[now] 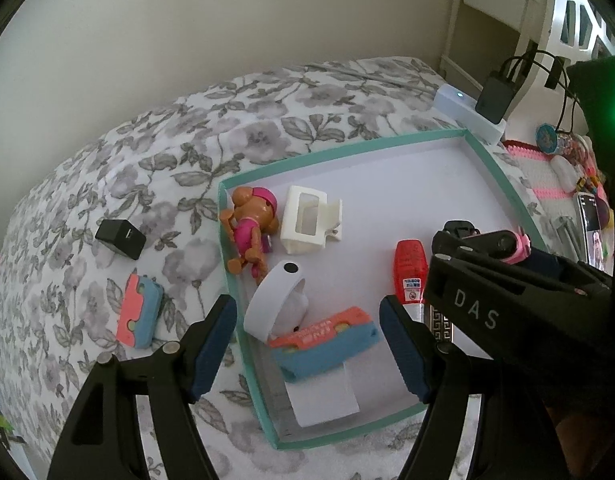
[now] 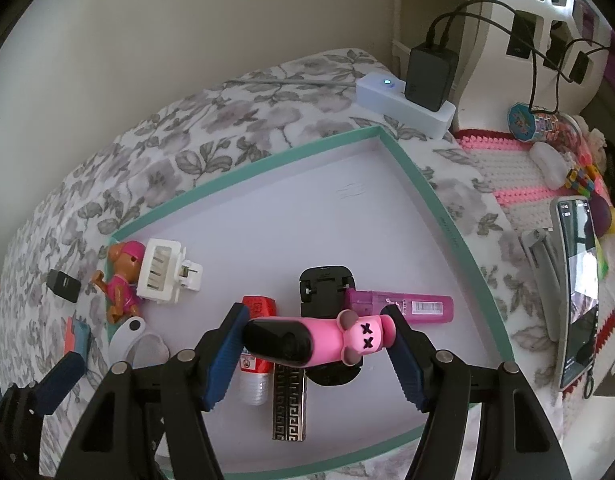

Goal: Organize rigid objects
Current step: 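Open the left tool to drop the case while the right tool lowers and releases the watch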

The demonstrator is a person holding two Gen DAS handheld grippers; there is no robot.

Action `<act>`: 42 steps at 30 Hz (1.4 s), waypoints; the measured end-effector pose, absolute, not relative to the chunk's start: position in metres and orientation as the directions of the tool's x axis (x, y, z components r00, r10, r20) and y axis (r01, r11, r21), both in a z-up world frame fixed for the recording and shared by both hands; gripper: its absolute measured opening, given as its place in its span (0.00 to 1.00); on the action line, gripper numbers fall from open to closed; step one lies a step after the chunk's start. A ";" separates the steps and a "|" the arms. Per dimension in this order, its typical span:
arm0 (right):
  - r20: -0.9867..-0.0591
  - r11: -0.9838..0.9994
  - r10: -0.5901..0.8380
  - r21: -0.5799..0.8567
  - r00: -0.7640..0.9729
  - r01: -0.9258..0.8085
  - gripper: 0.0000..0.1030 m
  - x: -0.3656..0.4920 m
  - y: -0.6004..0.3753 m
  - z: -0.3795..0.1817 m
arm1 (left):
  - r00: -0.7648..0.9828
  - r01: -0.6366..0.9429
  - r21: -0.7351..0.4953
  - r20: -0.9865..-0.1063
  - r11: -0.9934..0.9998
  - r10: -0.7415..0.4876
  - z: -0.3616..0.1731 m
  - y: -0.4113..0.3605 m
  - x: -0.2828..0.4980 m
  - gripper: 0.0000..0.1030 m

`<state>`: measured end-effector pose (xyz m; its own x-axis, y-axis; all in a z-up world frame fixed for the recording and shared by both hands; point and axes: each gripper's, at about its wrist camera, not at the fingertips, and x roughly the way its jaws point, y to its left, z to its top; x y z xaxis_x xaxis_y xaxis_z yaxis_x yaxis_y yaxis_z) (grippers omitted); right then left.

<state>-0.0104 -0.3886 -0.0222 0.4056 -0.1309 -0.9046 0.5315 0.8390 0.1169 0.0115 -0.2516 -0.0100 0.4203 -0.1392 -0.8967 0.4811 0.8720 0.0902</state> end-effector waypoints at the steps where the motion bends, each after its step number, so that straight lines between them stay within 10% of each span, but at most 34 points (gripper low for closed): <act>1: -0.905 0.840 -0.130 0.117 0.406 0.530 0.69 -0.010 -0.389 -0.022 | 0.423 0.478 0.092 -0.896 0.873 -0.137 -0.010 -0.251 0.012 0.73; 37: -0.882 0.837 -0.135 0.143 0.452 0.529 0.81 -0.009 -0.385 -0.018 | 0.474 0.243 0.075 -0.879 0.967 -0.051 0.004 -0.198 0.039 0.73; 42: -0.874 0.854 -0.126 0.145 0.469 0.500 0.99 -0.006 -0.376 -0.017 | 0.479 0.171 0.062 -0.877 0.983 -0.028 0.005 -0.181 0.046 0.91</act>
